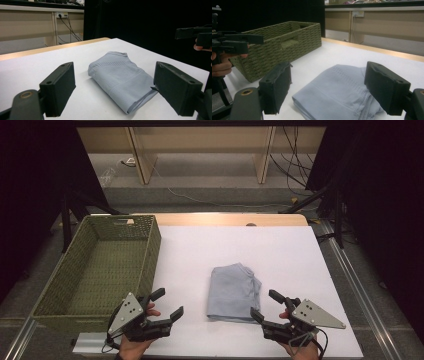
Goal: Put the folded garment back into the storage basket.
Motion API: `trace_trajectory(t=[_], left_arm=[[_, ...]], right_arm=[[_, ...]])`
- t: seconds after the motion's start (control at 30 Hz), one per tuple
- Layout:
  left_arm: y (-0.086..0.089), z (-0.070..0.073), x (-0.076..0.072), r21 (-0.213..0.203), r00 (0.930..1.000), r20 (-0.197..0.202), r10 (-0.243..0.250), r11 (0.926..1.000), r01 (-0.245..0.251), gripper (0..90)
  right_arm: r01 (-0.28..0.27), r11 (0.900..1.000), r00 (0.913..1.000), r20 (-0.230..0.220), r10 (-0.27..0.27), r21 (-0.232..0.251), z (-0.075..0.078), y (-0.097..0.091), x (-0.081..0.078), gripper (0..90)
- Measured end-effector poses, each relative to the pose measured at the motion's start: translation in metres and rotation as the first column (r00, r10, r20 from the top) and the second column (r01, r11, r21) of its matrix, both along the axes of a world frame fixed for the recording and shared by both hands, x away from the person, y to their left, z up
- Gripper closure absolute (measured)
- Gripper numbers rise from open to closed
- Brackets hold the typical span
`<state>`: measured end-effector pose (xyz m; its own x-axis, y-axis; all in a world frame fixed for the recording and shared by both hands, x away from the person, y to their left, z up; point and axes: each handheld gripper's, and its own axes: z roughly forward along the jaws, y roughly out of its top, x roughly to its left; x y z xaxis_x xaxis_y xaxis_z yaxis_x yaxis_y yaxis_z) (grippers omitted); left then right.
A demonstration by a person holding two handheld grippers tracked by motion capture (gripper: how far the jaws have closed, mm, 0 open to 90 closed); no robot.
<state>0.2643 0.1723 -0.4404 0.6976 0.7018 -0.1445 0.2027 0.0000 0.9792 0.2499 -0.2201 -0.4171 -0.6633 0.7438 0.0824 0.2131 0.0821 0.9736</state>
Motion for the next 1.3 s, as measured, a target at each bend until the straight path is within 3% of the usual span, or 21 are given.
trace_trajectory(t=[0.27,0.37,0.47,0.6,0.73,0.87,1.07,1.2,1.3], left_arm=[[0.0,0.0,0.0,-0.006,0.9999,-0.013,-0.005,1.0,0.005,17.0],[0.0,0.001,0.001,-0.068,0.9969,-0.072,-0.033,0.9973,0.028,17.1],[-0.004,0.002,-0.001,-0.023,0.9983,-0.051,-0.029,0.9994,0.028,17.0],[-0.008,0.003,-0.003,-0.033,0.9964,-0.067,-0.051,0.9983,0.049,16.8],[-0.012,0.003,-0.001,-0.05,0.991,-0.113,-0.072,0.9965,0.067,16.1],[-0.015,0.003,0.005,-0.053,0.9862,-0.157,-0.054,0.9975,0.046,15.9],[-0.024,0.001,0.012,-0.021,0.9769,-0.201,-0.071,0.9974,0.069,15.8],[-0.029,0.002,0.016,-0.024,0.9712,-0.223,-0.083,0.9965,0.08,15.8],[-0.034,0.001,0.019,-0.001,0.9709,-0.233,-0.057,0.9983,0.058,15.9]], right_arm=[[0.003,1.0,1.0,0.0,-0.003,0.0,0.0,0.0,0.0,22.6],[0.004,1.0,1.0,0.001,-0.004,0.0,0.0,0.0,0.0,22.6],[0.003,1.0,1.0,0.0,-0.003,0.001,0.0,0.0,0.0,22.6],[0.005,1.0,1.0,-0.001,-0.005,0.001,0.0,0.0,0.0,22.6],[0.009,1.0,1.0,-0.002,-0.009,0.003,0.0,-0.001,0.0,22.7],[0.012,0.9999,0.9999,-0.006,-0.012,0.007,0.0,0.0,0.0,22.7],[0.022,0.9997,0.9997,-0.005,-0.022,0.013,0.0,-0.003,0.002,22.9],[0.025,0.9996,0.9997,-0.006,-0.025,0.016,0.0,-0.003,0.002,22.9],[0.026,0.9995,0.9997,-0.007,-0.025,0.017,0.0,-0.004,0.002,23.0]])
